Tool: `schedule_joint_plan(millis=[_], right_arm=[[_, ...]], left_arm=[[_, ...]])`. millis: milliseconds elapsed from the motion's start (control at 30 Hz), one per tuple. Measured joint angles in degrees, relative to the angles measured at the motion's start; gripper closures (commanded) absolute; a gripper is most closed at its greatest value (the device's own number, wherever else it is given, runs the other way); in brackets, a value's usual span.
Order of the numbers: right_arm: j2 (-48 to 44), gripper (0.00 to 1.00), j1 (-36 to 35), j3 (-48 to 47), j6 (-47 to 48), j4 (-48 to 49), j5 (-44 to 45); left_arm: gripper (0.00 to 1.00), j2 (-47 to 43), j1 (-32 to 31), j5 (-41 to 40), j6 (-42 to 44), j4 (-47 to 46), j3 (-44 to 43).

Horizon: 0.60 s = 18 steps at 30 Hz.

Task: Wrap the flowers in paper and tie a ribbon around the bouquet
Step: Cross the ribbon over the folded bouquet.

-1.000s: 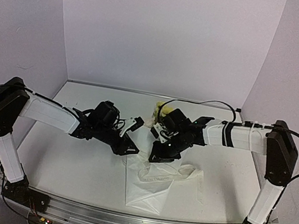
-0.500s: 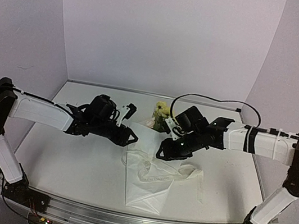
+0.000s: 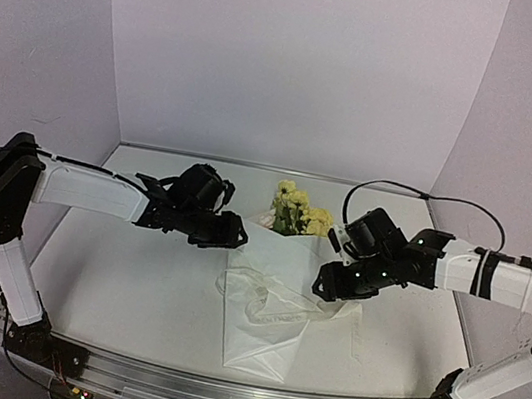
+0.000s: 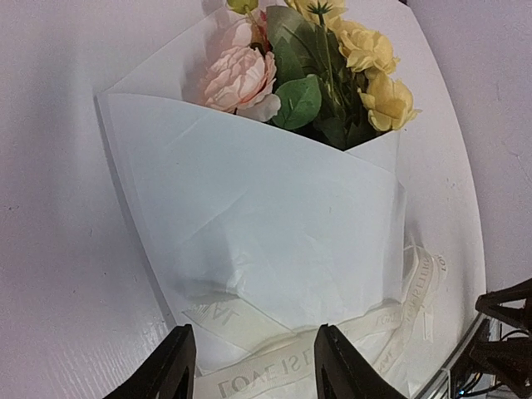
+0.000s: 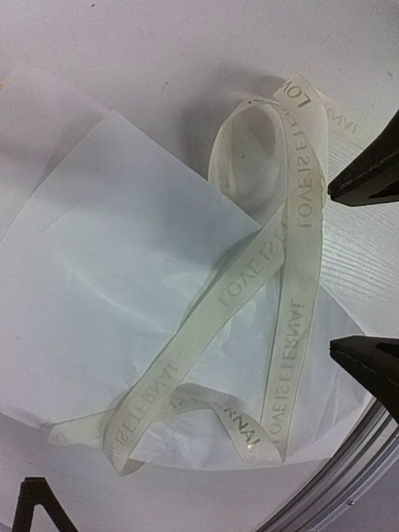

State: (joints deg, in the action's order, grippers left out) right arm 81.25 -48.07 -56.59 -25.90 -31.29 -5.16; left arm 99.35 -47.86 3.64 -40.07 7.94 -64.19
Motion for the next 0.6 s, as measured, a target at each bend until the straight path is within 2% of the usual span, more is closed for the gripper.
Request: schedule_joint_plan(millis=[400,600], right_arm=[[-4.84,0.42,0.93,5.48,-0.33,-0.56,3.22],[-6.16,0.41,1.47,6.27,-0.38,-0.62,3.66]], left_arm=[[0.53,7.73,-1.12,-5.24,-3.50,6.25,-5.85],[0.63,9.92,-1.30,-5.40,-3.54,6.76,-7.20]])
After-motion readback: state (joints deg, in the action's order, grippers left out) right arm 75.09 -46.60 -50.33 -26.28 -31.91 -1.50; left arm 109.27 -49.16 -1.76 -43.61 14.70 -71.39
